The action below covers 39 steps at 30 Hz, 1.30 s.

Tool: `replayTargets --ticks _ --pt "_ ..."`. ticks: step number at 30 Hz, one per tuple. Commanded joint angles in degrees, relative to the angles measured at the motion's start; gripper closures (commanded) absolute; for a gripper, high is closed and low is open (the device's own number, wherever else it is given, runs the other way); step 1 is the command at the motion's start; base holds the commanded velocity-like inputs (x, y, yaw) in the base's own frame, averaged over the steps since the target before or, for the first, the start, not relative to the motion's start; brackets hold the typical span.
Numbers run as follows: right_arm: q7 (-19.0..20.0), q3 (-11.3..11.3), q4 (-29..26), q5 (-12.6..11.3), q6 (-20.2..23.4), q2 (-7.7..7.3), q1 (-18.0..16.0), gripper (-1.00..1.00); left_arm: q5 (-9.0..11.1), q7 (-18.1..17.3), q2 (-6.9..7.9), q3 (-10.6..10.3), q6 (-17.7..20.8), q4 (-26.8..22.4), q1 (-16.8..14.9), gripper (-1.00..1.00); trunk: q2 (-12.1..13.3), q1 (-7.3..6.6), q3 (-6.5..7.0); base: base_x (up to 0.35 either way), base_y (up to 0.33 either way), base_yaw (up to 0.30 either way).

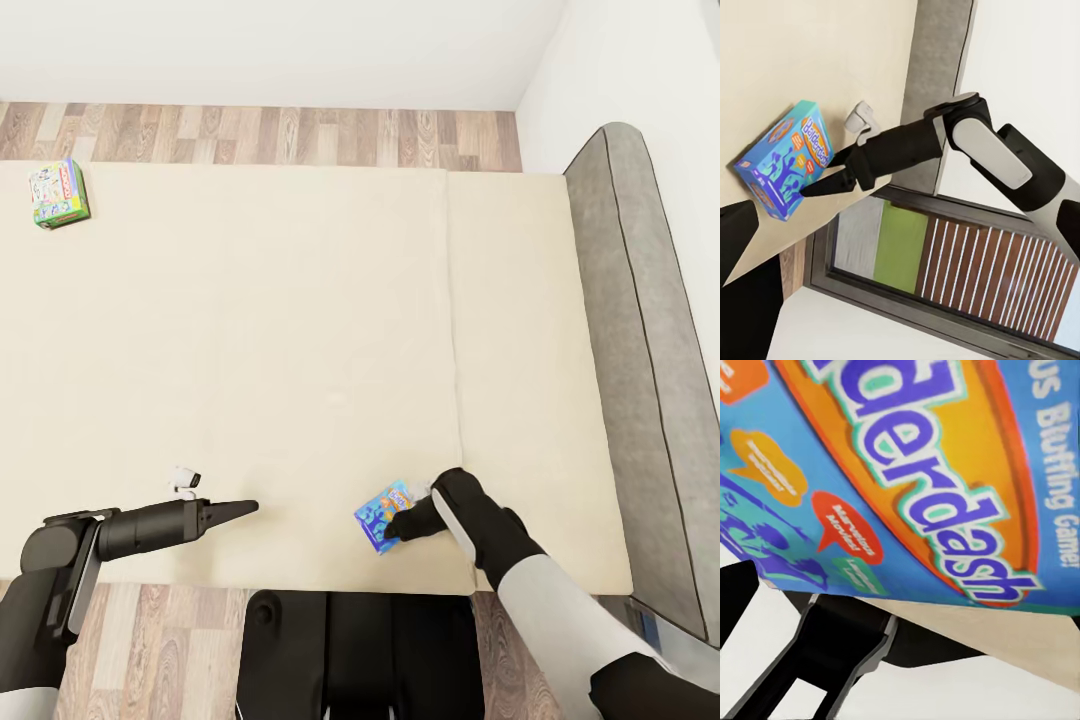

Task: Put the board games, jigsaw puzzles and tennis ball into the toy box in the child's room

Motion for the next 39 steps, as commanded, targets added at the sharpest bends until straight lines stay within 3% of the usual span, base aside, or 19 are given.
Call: replayTargets --ticks 1,21,39 --pt "0.0 0.1 -0.1 -0.3 -1.2 0.08 0.0 -1.0 -0.1 -0.2 0.0 0.0 0.6 0.0 0.0 -1.0 -0.1 0.05 -0.06 0.0 0.0 0.0" --pt "0.0 0.0 -0.1 -0.2 -1.6 3.5 0.0 -1.0 -0.1 -0.2 0.0 -0.1 0.6 0.0 0.0 -1.0 -0.1 0.05 -0.06 0.0 0.0 0.0" --pt "-0.1 0.1 -0.1 0.1 -2.5 4.85 0.0 -1.0 -0.1 0.3 -0.05 -0.1 0.6 0.0 0.0 -1.0 -0.1 0.05 -0.06 0.0 0.0 0.0"
